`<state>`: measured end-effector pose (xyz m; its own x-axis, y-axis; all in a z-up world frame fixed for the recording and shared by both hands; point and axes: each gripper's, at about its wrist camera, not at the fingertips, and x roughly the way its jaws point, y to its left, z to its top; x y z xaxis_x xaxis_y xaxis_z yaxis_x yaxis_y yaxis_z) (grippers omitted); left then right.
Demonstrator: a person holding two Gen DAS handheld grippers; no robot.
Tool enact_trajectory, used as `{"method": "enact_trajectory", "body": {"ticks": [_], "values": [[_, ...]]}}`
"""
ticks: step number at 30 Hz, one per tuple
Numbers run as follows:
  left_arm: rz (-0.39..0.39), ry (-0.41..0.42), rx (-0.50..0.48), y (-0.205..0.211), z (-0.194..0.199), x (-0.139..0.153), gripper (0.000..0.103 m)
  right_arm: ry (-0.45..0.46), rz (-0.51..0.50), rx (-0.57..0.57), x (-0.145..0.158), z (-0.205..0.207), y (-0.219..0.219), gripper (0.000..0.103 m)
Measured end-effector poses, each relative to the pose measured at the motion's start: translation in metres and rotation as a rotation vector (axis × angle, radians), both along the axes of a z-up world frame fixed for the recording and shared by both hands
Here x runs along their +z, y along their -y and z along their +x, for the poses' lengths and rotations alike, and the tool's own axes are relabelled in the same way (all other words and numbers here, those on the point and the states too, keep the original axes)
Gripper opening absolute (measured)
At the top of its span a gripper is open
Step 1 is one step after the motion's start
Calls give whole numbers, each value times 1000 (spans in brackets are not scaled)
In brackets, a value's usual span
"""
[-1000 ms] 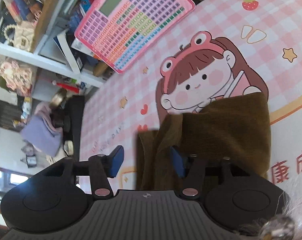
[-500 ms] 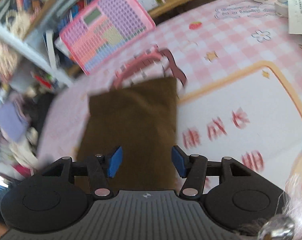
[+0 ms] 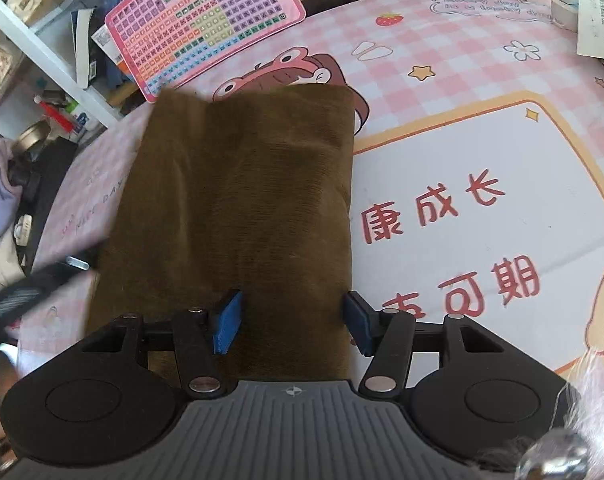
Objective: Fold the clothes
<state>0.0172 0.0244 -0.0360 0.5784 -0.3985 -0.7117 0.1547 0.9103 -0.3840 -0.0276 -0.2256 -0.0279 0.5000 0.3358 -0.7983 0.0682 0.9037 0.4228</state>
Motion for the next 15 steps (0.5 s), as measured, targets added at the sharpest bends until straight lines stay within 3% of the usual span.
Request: {"method": "enact_trajectory", "body": {"ticks": [2,3,4,7,9,12,14,15], "values": [[-109,0,45,-15,1,3,13,1,-12,4,-2,1,-3,54],[-156,5,66,-22,1,6,22,1,-18,5,-3,2,-5,54],[-166,35,78,-25,0,10,27,1,-24,7,-4,2,-7,54],[-186,103,69,-26,0,20,29,-2,-19,1,-5,2,-7,55],[-157,98,2,-11,3,18,29,-3,-18,-2,-5,3,-7,56],[-47,72,-72,15,7,7,29,-4,-21,0,-4,3,-9,57],[-9,95,-111,26,2,6,19,-5,-22,-1,-4,3,-9,57],[10,116,-132,31,-2,7,8,-5,-21,-1,-4,3,-9,57]]}}
